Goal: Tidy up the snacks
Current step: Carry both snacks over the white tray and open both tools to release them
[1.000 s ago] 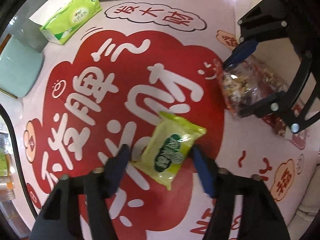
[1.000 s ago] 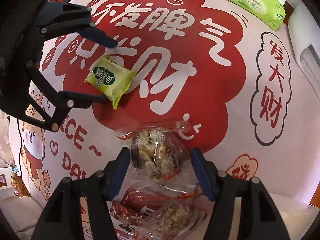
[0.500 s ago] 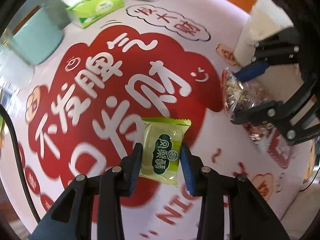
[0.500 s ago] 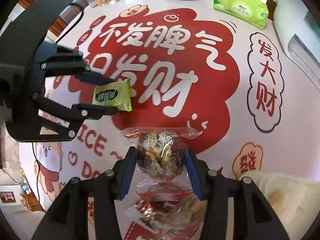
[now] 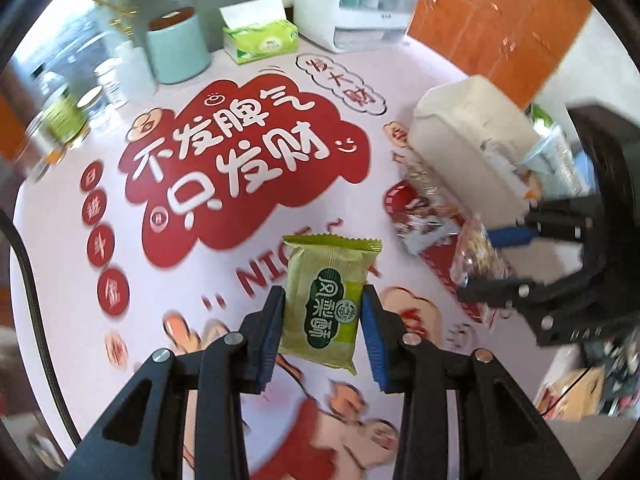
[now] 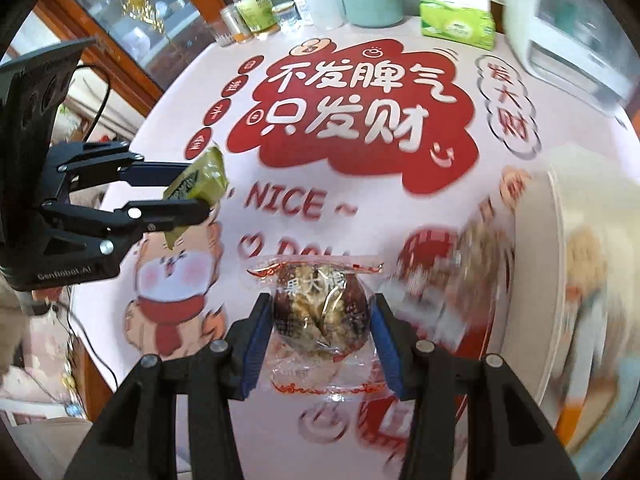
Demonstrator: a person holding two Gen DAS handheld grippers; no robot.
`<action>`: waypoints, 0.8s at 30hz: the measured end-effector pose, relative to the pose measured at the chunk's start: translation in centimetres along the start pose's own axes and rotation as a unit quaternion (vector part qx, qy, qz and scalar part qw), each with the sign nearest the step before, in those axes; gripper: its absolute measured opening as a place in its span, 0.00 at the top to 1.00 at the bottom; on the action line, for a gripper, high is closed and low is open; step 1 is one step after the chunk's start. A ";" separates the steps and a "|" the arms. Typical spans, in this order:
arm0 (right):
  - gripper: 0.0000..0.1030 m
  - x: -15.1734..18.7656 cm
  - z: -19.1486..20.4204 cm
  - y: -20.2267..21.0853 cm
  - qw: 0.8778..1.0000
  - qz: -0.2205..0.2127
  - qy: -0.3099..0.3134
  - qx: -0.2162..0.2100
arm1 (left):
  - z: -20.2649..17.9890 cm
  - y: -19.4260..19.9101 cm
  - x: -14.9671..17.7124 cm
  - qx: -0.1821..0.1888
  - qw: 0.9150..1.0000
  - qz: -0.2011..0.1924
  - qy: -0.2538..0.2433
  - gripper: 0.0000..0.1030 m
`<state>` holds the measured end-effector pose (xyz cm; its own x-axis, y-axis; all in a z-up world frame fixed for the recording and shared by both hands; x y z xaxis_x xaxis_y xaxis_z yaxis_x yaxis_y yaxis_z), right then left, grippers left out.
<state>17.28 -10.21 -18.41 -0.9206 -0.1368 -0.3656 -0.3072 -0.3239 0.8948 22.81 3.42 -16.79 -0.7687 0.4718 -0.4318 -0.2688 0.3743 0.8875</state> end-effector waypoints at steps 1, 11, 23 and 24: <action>0.53 0.7 0.3 0.8 1.000 -0.009 -0.005 0.003 | -0.5 0.8 0.4 0.000 1.000 -0.007 0.005 0.65; 0.53 7.2 -0.2 12.2 0.984 -0.133 -0.093 0.070 | -10.6 7.3 1.2 0.048 0.995 -0.082 -0.018 0.65; 0.53 9.3 -10.6 19.7 0.962 -0.203 -0.141 0.113 | -22.2 7.4 -3.6 0.019 0.992 -0.123 -0.006 0.65; 0.53 9.3 -11.6 20.2 0.963 -0.201 -0.136 0.119 | -23.1 6.9 -4.4 0.020 0.992 -0.124 0.006 0.65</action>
<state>5.29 -28.87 -6.73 -0.7343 0.2164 -0.6434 -0.6693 -0.0721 0.7395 10.97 -14.51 -5.07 -0.6890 0.3508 -0.6342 -0.4283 0.5089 0.7467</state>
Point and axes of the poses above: each gripper's, at about its wrist camera, not at the fingertips, and y roughly against the way its jaws point, z to its left, x to its underside, the point moved 5 cm from there along -y, roughly the way its jaws point, and after that the axes turned 4 degrees about -z, right-handed, at the moved point
